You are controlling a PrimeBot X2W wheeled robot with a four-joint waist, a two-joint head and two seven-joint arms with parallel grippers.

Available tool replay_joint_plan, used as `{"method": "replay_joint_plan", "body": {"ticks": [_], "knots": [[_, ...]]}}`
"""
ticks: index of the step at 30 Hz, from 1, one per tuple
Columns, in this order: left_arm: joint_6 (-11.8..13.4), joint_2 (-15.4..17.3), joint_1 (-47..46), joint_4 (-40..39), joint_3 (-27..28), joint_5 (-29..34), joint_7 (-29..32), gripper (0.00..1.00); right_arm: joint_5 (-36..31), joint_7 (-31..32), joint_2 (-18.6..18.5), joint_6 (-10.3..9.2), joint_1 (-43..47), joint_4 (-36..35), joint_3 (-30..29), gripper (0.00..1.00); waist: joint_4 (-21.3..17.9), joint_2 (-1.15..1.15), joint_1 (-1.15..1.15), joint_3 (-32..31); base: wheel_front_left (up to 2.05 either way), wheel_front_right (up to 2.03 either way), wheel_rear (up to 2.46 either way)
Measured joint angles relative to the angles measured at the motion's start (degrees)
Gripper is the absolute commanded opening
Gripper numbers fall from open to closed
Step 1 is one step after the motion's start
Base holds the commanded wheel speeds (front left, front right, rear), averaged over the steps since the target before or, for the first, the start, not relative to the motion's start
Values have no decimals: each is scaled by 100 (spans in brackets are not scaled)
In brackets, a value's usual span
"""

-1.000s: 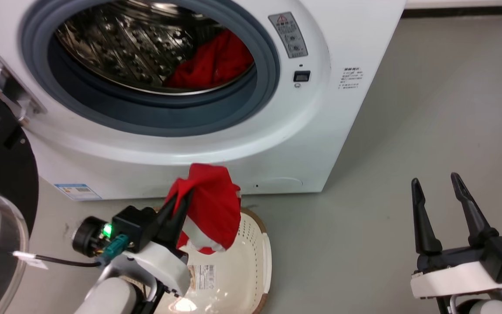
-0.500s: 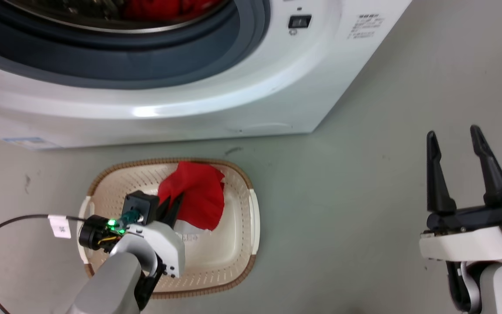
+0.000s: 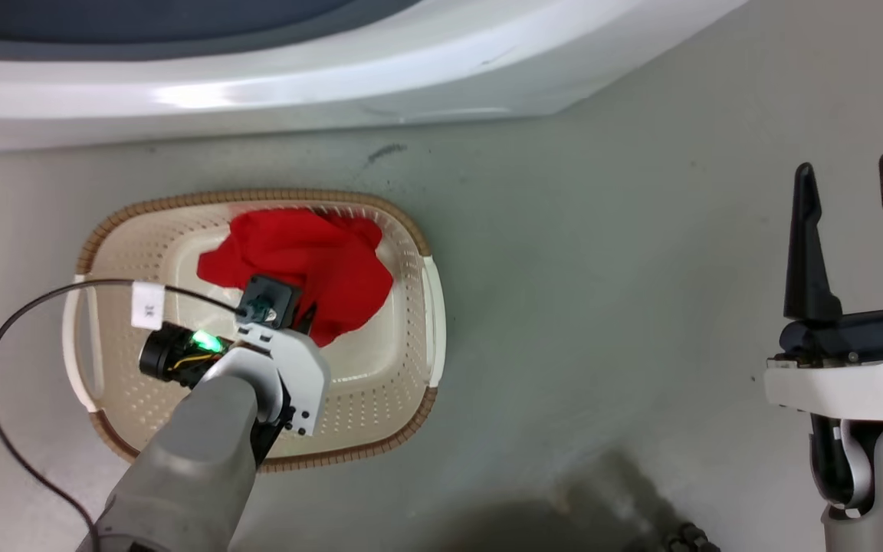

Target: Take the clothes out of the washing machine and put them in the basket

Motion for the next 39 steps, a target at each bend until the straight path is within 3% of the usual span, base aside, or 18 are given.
{"method": "replay_joint_plan", "body": {"ticks": [12,13,14,29,39], "knots": [[2,-241,-345,637,-246,62,668,0,56,0,1,0,-205,-30,-26,100,-57,0,0,578,0,0,0],[2,-249,-339,647,-241,30,691,38,56,0,1,0,-207,-24,-15,100,-56,0,0,559,0,0,0],[1,-252,-327,656,-232,8,690,100,56,1,1,0,-208,-16,-10,100,-54,0,-1,531,0,0,0],[24,-400,297,517,-124,-200,-298,100,-36,0,2,0,127,188,123,100,162,0,-2,-649,0,0,0],[450,-202,1369,-1318,568,-120,-321,100,-100,0,2,0,533,302,187,100,377,0,-2,-1589,0,0,0]]}}
